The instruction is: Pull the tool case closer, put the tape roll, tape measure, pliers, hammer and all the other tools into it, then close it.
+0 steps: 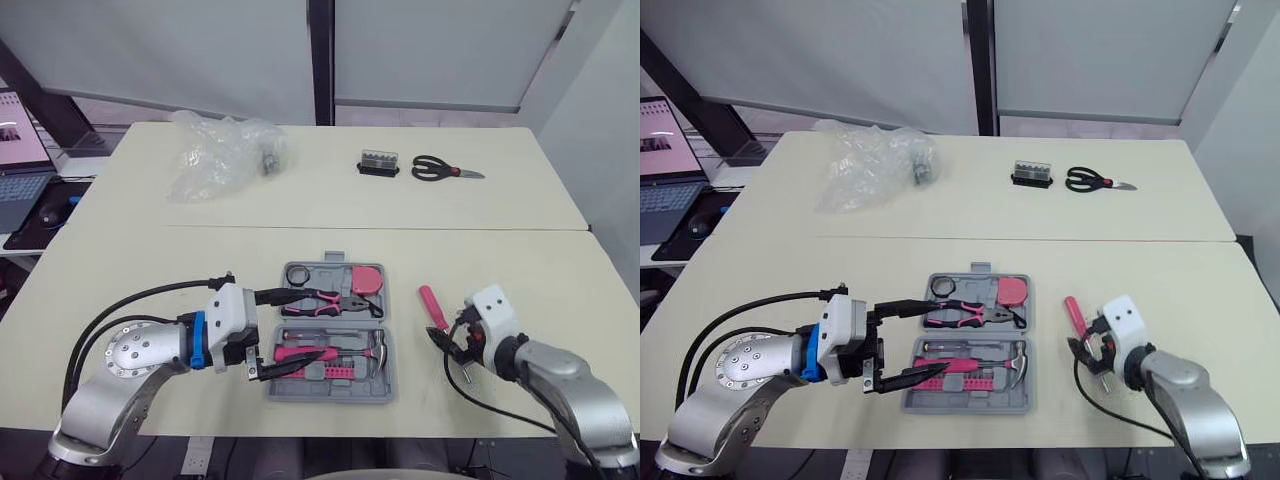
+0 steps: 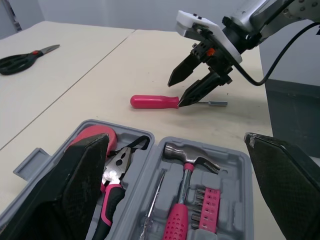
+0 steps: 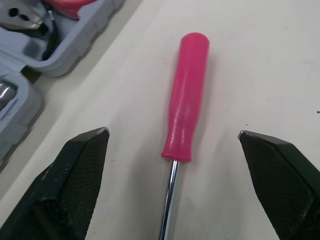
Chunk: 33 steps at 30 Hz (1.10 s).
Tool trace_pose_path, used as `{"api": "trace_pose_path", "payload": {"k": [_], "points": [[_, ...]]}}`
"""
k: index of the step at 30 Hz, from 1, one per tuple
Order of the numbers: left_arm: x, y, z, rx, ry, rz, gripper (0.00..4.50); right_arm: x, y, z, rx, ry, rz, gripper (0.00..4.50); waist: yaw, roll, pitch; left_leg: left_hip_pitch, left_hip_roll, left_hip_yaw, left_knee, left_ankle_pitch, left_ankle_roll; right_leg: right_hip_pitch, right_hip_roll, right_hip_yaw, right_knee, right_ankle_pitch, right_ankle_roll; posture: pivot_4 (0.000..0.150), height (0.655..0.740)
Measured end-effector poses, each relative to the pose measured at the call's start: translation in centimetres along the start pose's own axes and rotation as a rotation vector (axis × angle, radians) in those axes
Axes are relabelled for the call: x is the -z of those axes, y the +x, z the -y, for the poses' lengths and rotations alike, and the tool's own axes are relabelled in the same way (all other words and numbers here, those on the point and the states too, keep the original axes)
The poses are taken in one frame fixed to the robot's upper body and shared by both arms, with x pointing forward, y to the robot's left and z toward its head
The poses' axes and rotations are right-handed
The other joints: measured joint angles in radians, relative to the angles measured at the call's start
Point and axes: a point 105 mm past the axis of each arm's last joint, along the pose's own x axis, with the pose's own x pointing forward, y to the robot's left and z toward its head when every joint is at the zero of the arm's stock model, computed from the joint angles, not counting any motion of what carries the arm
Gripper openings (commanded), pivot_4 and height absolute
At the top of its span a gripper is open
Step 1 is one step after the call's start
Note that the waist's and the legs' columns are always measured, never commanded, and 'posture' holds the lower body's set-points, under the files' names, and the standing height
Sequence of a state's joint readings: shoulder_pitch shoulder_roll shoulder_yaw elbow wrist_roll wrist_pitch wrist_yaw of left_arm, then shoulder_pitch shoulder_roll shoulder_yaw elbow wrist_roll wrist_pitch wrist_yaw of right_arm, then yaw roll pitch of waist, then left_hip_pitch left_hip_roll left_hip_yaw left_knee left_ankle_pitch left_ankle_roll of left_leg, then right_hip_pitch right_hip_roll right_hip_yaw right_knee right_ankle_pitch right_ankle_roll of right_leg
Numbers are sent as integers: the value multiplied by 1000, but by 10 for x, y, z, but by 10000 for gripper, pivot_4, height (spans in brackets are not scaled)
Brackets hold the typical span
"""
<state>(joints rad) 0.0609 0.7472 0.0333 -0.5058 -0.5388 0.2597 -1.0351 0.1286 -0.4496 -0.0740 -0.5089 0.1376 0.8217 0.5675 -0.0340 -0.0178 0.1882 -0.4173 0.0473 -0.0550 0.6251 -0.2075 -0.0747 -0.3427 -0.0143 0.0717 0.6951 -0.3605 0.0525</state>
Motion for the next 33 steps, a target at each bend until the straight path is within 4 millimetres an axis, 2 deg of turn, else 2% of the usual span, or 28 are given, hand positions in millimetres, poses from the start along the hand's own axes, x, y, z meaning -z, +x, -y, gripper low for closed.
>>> {"api": "trace_pose_path", "payload": {"k": [3,10,13,16,21,28,31,33], "points": [[0,-5,3,27,-33,1,45000,9,2,0,5,-19,33,44407,-5,0,0,1,0,0,0,0,0,0,0,0,1,0,0,1500,7400],[4,-18,7,80,-65,-3,45000,7,20,4,73,19,136,44407,-6,0,0,1,0,0,-1,0,0,0,0,0,1,0,-1,1500,7400],[4,-20,7,84,-59,0,45000,14,25,4,92,34,126,44407,-5,0,0,1,1,0,-1,0,0,0,0,0,1,0,-1,1500,7400],[4,-20,7,93,-56,0,45000,16,28,0,102,53,129,38386,-3,0,0,1,1,0,-1,0,0,0,0,0,1,0,-1,1500,7400],[8,-23,6,87,-54,-5,45000,17,30,-1,136,89,140,22497,-1,0,0,1,1,0,-1,0,0,0,0,0,1,0,-1,1500,7400],[12,-26,4,80,-47,-17,45000,18,29,-2,148,94,140,7430,0,0,0,1,1,0,-1,0,0,0,0,0,1,0,-1,1500,7400],[15,-31,0,54,-44,-37,45000,19,25,-4,121,54,131,6865,0,0,0,1,1,0,-1,0,0,-1,0,0,1,0,-1,1500,7400],[17,-37,-2,35,-38,-65,45000,11,19,-4,90,-17,135,6866,-1,0,0,1,1,1,-1,0,0,-1,0,0,1,0,-1,1500,7400]]}}
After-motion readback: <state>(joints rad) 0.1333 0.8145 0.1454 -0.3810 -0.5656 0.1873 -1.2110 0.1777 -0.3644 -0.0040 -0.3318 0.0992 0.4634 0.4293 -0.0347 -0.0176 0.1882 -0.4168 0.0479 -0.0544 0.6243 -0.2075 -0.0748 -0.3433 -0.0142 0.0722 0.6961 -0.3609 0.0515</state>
